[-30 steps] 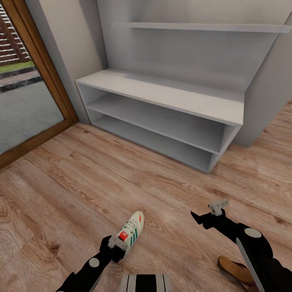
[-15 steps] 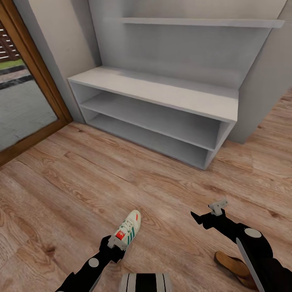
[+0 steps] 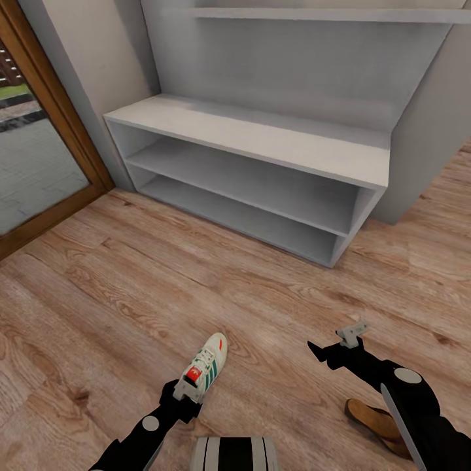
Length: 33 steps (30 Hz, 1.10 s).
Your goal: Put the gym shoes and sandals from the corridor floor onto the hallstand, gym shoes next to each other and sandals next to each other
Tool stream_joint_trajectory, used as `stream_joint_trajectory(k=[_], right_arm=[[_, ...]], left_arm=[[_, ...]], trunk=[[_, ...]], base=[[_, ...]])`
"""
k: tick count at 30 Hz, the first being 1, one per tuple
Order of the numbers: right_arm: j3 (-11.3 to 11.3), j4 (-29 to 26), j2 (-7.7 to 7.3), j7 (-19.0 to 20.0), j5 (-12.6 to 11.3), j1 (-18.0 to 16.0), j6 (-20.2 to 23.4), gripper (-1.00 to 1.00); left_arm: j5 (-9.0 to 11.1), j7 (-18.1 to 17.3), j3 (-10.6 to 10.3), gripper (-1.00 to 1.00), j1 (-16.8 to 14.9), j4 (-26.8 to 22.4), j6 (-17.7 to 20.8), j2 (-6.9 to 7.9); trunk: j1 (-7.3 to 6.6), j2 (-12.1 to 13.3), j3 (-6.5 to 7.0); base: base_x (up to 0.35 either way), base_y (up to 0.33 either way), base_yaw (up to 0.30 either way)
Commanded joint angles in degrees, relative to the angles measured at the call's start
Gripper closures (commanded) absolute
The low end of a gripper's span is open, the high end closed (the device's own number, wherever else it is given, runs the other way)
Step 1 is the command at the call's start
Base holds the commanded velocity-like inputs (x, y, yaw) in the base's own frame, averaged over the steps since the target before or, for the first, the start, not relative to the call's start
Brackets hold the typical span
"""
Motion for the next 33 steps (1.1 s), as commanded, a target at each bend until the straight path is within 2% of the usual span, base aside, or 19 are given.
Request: stream_joint_trajectory(k=[1,21,29,33], right_arm=[[-0.1,-0.1,0.01,0.3,0.1,0.0,0.3,-1.0],[-0.1,-0.1,0.01,0.3,0.1,0.0,0.3,-1.0],[-0.1,-0.1,0.01,0.3,0.1,0.0,0.3,-1.0],[-0.1,-0.1,0.01,0.3,0.1,0.0,0.3,-1.0]], left_arm=[[-0.6,-0.1,0.1,-1.0,0.0,0.0,-0.2,0.0],[-0.5,-0.1,0.1,-1.0,0.0,-0.2,-0.2,0.2],[-0.5,0.0,0.2,-1.0,0.0,-0.3,-0.2,0.27],[-0.4,0.0,0.2,-1.0,0.0,-0.3,-0.2,0.37]], trunk=[[-0.01,0.0,-0.04],[-0.01,0.0,-0.36],[0.2,-0.1,-2.24],[0.2,-0.1,-2.25]], base=[[0.0,0.0,0.0],[0.0,0.0,0.0],[0.0,0.0,0.0],[0.0,0.0,0.0]])
